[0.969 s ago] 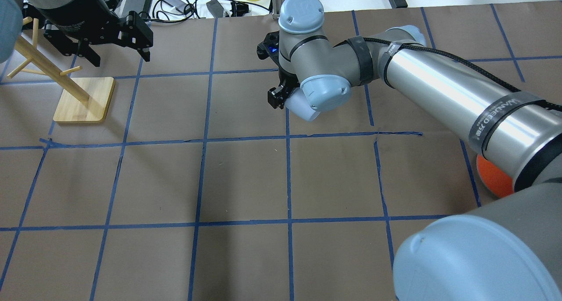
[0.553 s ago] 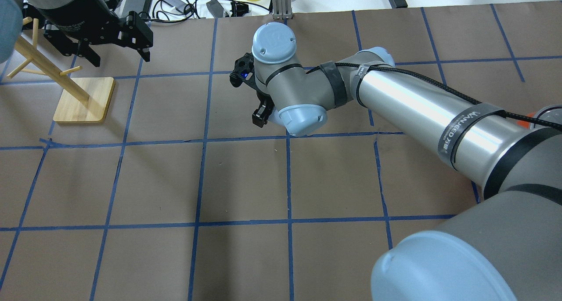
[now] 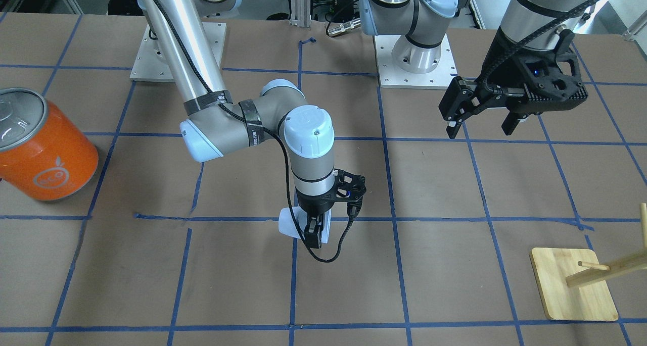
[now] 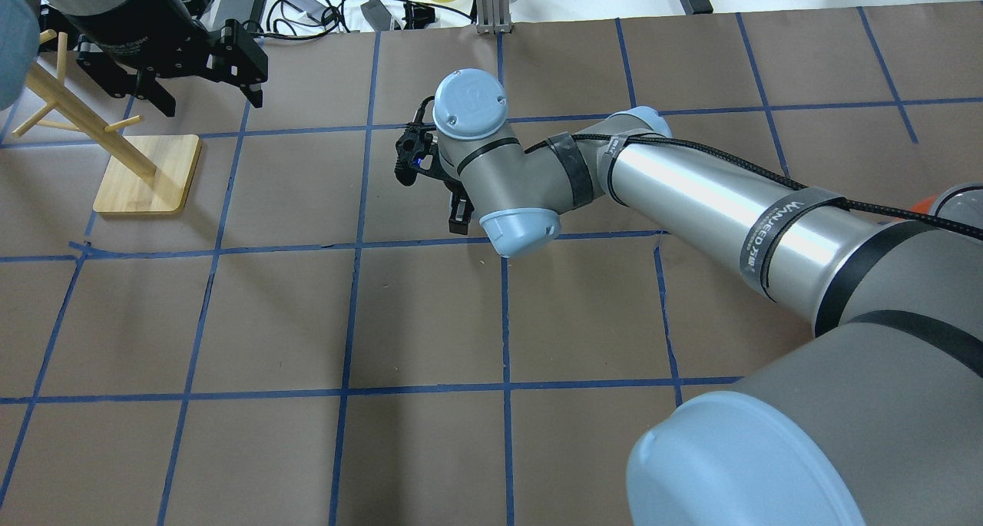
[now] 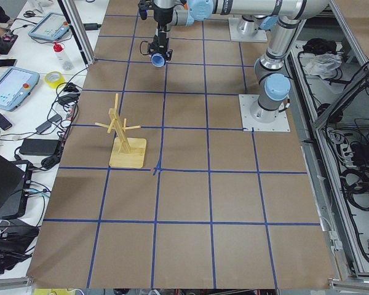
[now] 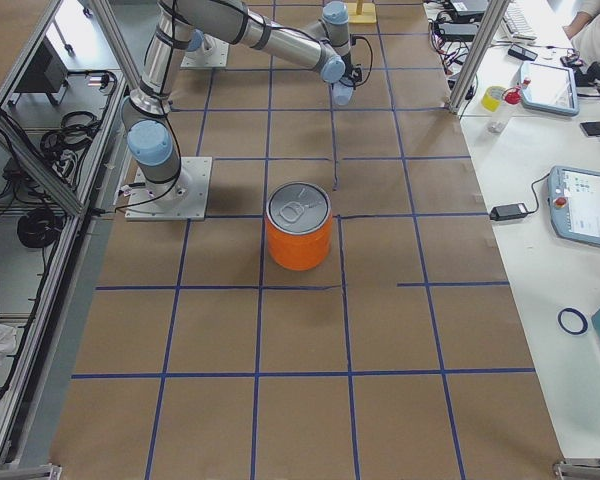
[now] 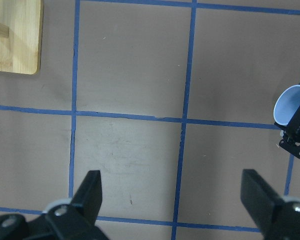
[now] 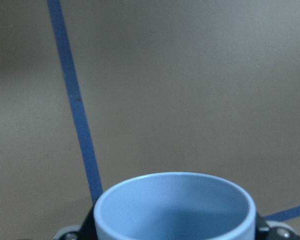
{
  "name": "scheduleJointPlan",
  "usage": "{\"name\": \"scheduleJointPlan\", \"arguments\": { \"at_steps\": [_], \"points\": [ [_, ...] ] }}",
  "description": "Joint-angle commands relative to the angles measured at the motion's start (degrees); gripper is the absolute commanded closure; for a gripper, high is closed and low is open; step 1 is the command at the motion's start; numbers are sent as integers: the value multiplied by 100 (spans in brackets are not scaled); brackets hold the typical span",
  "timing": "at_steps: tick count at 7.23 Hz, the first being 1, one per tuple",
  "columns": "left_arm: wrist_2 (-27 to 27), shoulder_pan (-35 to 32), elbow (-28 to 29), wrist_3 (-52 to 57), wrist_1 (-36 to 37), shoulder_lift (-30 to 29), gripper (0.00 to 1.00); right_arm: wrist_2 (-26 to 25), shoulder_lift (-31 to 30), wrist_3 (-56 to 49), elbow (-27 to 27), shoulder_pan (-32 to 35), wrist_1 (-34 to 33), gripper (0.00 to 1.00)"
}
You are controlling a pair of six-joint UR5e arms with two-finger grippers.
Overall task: Flip cup
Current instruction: 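Carry the cup with the right gripper toward the left gripper, tilting it sideways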
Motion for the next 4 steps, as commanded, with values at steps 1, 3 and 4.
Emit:
{"name": "scheduleJointPlan", "arguments": {
  "at_steps": [1, 3, 4],
  "points": [
    [-7, 0, 0, 9, -3, 0, 0, 30, 2, -847, 8, 199, -10, 100],
    [19, 0, 0, 9, -3, -9, 0, 47, -15, -893, 235, 367, -71, 100],
    [11, 9, 0, 9, 6, -9, 0, 13, 63, -849, 341, 358, -550, 100]
  ]
}}
